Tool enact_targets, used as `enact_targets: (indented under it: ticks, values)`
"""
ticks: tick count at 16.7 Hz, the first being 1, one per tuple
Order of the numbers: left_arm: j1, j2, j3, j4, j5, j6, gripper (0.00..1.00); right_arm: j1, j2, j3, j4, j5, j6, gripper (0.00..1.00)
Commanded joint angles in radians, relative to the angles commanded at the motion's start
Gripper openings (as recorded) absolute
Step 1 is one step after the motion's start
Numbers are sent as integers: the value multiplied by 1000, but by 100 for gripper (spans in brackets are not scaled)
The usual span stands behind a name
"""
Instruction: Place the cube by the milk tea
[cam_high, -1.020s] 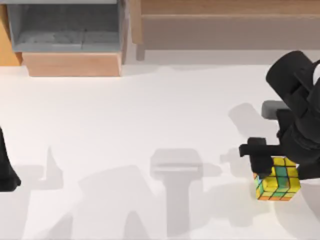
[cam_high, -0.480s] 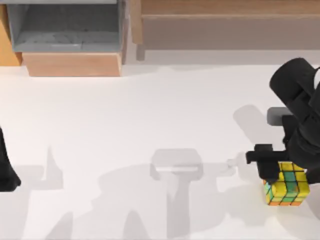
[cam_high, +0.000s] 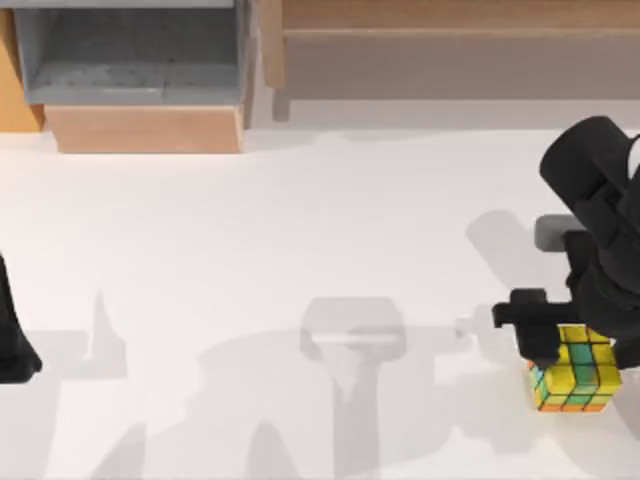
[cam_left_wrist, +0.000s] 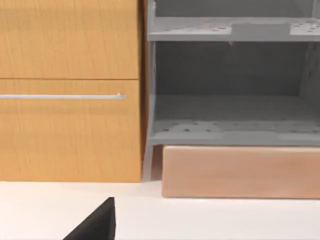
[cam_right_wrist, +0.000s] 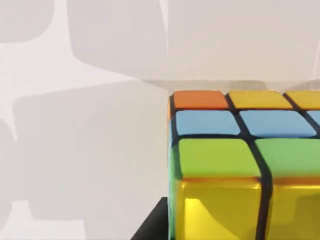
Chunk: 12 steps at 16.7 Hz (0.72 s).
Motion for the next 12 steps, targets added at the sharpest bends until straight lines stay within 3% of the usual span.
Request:
enact_targets:
  ticks: [6,12]
  values:
    - [0,0,0,0,0,0,100,0,0,0,0,0,0,98]
    - [0,0,0,0,0,0,100,0,0,0,0,0,0,100]
